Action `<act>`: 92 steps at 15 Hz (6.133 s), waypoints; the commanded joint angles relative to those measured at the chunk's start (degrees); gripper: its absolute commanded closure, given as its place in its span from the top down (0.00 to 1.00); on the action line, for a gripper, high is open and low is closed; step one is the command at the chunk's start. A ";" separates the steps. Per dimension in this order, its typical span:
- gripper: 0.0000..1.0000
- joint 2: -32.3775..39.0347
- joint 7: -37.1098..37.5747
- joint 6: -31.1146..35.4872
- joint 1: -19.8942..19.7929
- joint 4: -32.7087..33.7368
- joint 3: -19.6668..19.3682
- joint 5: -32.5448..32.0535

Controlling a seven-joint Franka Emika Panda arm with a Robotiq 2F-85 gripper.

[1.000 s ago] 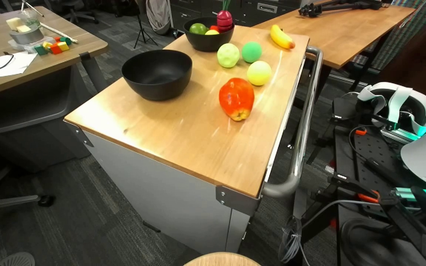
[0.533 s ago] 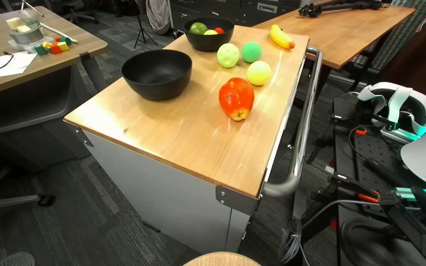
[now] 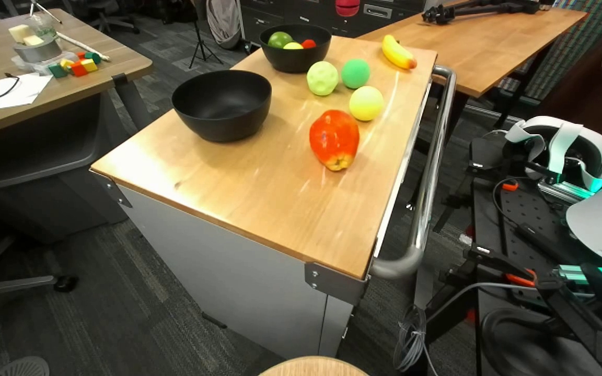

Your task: Remove all the fruit toys from the bowls starting with the one on the left

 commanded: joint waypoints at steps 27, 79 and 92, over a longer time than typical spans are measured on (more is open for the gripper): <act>1.00 9.03 -6.33 -30.77 -1.93 18.41 0.90 -11.00; 0.35 54.47 9.72 -42.73 -6.96 61.16 9.45 1.85; 0.23 36.13 4.92 -44.92 -4.20 52.20 7.95 -3.56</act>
